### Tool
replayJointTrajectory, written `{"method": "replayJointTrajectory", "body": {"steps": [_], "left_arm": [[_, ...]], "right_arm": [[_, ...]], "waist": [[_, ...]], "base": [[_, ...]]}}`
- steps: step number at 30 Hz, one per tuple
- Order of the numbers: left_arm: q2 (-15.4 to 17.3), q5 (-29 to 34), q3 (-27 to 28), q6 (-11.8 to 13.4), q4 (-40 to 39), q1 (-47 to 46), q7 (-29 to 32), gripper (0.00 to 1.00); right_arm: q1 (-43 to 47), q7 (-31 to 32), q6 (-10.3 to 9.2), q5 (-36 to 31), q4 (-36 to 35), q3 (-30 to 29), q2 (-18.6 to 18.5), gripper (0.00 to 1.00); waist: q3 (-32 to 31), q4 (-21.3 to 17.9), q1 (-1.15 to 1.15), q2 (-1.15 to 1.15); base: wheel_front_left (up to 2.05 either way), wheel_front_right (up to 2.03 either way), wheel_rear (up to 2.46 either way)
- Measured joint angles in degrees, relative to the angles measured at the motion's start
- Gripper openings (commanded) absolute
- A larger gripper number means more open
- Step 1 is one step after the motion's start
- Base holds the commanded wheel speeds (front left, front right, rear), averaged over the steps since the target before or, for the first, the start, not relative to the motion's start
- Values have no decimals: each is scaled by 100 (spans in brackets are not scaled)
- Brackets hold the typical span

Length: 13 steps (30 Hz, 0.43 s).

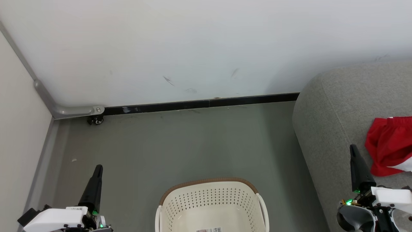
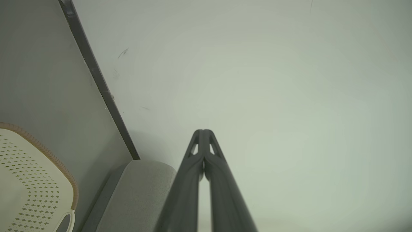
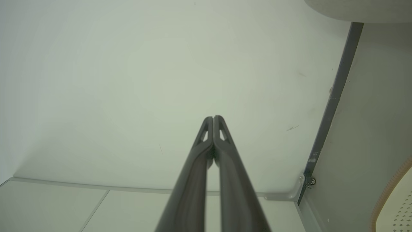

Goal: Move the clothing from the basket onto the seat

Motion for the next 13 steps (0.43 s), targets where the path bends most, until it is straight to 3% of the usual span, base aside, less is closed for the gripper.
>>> {"method": "replayJointTrajectory", "body": {"steps": [13], "left_arm": [[-2, 0, 0, 0, -1, 0, 0, 0]], "right_arm": [[0, 0, 0, 0, 1, -3, 0, 0]], "waist": [[0, 0, 0, 0]], "base": [[0, 0, 0]]}}
